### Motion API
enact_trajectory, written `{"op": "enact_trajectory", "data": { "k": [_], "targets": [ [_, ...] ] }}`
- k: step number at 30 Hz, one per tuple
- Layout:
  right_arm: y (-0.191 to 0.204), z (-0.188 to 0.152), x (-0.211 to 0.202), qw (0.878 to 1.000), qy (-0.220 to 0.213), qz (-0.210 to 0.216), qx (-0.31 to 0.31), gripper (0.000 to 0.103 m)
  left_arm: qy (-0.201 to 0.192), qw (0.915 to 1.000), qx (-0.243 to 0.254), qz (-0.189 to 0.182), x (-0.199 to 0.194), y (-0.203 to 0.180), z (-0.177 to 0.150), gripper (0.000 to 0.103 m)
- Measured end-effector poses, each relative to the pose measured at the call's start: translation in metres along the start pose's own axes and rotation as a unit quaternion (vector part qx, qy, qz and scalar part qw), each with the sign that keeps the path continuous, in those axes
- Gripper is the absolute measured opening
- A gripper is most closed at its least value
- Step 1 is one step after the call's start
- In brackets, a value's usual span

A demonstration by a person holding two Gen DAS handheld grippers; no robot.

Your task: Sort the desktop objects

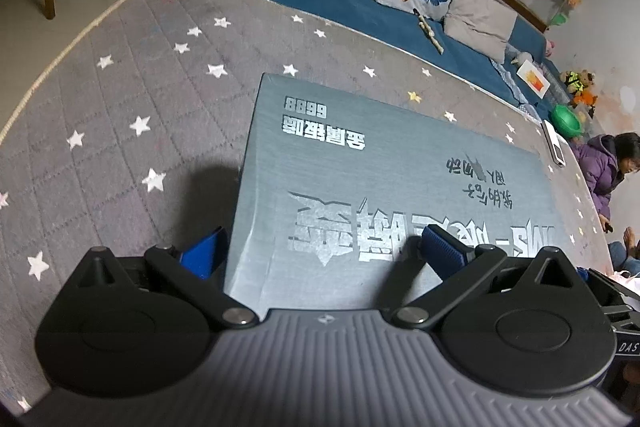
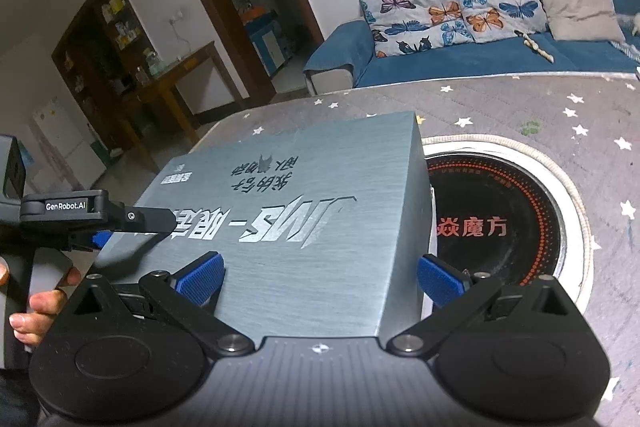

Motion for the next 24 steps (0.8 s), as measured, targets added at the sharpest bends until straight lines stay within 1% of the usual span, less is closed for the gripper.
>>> {"op": "enact_trajectory", "data": {
  "k": [13,24],
  "targets": [
    [-0.001,-0.002,0.001,1.000,0.002,-0.005,0.003,0.103,0.000,1.0000,0.005,0.005,0.005,-0.004,-0.010,0.103],
    [-0.008,-0.011,0.010,1.000,0.014,-0.002,0.022,0.103,0.007,0.9996,0.019,0.019,0.010,-0.010,-0.015,0.103]
  ]
}}
Point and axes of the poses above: each gripper's, at about its wrist camera, not at the fingertips, and x roughly the way its jaws point, y to its left, z to its top, the point moved 6 cm from there along x, roughly the way its jaws point, and after that the axes turned 2 degrees about -z, right-handed, at the moved point
